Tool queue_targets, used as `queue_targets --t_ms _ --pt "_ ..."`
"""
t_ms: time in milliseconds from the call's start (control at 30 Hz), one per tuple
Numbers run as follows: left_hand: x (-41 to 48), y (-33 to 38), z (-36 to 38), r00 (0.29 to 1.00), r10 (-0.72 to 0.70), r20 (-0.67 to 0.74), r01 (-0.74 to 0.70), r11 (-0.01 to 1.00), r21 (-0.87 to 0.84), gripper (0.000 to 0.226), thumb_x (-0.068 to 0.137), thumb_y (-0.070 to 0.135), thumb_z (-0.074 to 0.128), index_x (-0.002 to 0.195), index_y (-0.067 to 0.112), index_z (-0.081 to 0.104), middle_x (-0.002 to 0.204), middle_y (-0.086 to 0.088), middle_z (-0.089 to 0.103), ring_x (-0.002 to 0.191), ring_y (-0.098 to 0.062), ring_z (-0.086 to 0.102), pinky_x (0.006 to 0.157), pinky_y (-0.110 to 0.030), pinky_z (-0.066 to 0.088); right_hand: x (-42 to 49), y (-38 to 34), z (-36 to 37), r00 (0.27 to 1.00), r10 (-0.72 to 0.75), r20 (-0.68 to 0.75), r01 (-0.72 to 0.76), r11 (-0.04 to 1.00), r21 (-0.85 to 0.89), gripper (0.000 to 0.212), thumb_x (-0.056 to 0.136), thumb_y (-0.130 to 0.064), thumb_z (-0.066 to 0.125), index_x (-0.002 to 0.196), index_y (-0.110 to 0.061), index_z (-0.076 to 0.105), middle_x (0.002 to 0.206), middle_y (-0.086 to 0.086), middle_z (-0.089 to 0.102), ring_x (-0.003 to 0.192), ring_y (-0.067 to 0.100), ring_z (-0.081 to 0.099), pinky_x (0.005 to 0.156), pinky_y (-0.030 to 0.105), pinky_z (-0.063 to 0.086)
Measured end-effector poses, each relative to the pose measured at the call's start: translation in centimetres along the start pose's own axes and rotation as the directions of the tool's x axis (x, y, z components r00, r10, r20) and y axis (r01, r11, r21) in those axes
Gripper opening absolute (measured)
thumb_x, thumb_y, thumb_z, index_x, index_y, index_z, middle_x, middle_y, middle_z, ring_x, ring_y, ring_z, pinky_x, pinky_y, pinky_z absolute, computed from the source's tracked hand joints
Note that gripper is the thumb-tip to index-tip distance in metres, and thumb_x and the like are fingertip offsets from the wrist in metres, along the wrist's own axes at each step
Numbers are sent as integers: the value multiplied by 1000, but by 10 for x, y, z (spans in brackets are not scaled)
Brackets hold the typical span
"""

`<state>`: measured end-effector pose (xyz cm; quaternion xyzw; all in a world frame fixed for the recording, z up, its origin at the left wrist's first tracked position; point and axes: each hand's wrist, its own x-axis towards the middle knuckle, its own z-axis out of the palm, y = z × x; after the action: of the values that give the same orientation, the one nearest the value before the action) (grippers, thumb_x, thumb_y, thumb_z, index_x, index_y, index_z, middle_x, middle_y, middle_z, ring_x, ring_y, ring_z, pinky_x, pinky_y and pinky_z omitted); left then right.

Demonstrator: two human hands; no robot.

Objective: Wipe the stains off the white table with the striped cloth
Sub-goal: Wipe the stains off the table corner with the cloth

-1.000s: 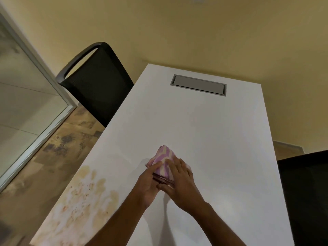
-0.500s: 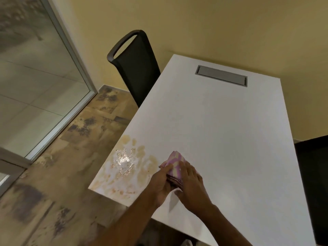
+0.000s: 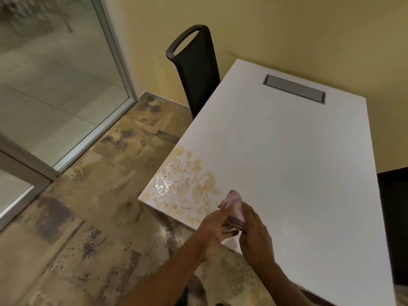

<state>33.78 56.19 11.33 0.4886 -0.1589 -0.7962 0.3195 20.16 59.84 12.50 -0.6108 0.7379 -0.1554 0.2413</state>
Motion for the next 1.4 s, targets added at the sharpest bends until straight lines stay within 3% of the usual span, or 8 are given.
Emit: queue_targets --t_ms 167,300,367,467,667,900,1167,1400 --pt "-17 -25 -18 968 188 -165 -151 965 213 31 90 48 73 110 24 72 111 -3 80 104 -24 76 86 -35 63 5 23 0 991 -12 -133 14 1000 13 81 75 18 53 152 -8 47 156 12 50 134 40 55 103 54 52" --pt "-40 -47 -54 648 707 -283 -335 598 728 18 106 35 53 105 27 70 87 9 71 86 -18 71 72 -26 52 7 36 19 995 -64 -73 56 992 -111 80 82 13 53 157 -9 39 163 16 40 150 38 37 122 53 33" --pt "-46 -54 -77 568 796 -208 -335 454 826 18 107 31 53 116 26 67 105 7 71 102 -15 70 87 -38 57 6 42 33 998 -64 -6 62 983 -172 79 86 9 50 161 -12 32 168 13 30 157 35 25 128 48 21" --pt "-44 -60 -111 638 754 -158 -140 315 939 44 108 32 48 150 19 49 163 -2 43 156 -23 30 124 -51 31 2 51 52 992 -62 106 84 972 -219 80 88 1 50 163 -15 25 172 13 19 159 33 15 130 46 13" --pt "-30 -53 -170 638 759 -132 82 103 991 80 103 64 20 166 15 8 174 -3 -7 160 -17 -17 129 -38 -9 9 58 79 970 -63 236 141 932 -333 71 92 -39 64 155 -20 36 171 18 6 159 40 0 127 54 12" --pt "-6 -33 -225 684 725 -75 132 -22 991 81 106 60 22 165 11 -5 174 -9 -15 160 -22 -20 132 -47 -6 12 61 115 985 -12 174 85 902 -423 90 98 -67 43 165 -25 2 172 19 -5 158 43 -4 124 66 9" --pt "9 -14 -255 682 730 -49 133 -58 989 81 106 61 20 164 12 -9 173 -8 -20 158 -20 -26 130 -42 -13 23 36 143 1000 -1 -29 -13 888 -459 86 91 -75 23 160 -24 33 160 24 34 144 49 34 108 70 34" --pt "21 -2 -277 662 749 -23 112 -68 991 85 101 66 11 165 11 -2 172 -7 -15 159 -21 -21 132 -45 -6 38 12 168 998 -31 -50 2 871 -491 82 92 -75 28 160 -29 29 161 23 31 145 47 33 111 71 32"
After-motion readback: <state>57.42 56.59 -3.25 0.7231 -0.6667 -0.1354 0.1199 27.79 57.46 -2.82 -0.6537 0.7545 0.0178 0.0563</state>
